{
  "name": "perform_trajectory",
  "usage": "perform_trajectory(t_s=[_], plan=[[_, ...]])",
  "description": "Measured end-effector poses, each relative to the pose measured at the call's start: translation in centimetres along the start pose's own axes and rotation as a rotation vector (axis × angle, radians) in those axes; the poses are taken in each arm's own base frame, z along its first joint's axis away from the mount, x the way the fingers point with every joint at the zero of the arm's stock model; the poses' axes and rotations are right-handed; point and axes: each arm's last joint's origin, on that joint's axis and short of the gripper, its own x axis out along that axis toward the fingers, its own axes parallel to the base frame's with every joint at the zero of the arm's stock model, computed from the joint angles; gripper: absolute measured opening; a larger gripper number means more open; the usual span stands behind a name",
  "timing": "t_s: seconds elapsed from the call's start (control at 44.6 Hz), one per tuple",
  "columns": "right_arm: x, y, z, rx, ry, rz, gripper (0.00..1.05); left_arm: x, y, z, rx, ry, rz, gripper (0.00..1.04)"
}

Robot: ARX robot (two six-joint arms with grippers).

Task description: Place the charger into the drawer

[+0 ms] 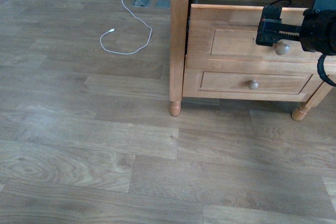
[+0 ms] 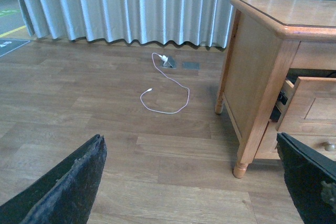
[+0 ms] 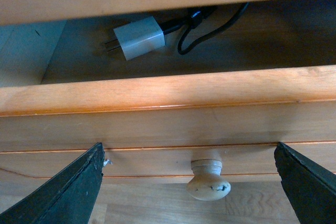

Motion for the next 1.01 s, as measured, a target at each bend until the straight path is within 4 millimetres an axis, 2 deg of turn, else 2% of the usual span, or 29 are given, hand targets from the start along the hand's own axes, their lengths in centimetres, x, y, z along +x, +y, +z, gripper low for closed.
perform_trajectory(t_s=[0.246,0.65,0.829,1.008], plan=[[3.7,0.2,0.9,0.020,-0.086,-0.034,0.96,0.0,0.0,0.0,0.000,0.000,0.000,0.99],[5.1,0.5,0.9,0.018,-0.127,-0.047,0.96,0.0,0.0,0.0,0.000,-0.001,0.000,0.99],[4.4,0.5,1.1,0.039,-0.136,-0.048,0.96,0.0,0.0,0.0,0.000,0.000,0.000,0.99],[0.0,-0.3,2.3,0.062,-0.182,-0.026,0.96,0.0,0.0,0.0,0.000,-0.001,0.000,0.99]])
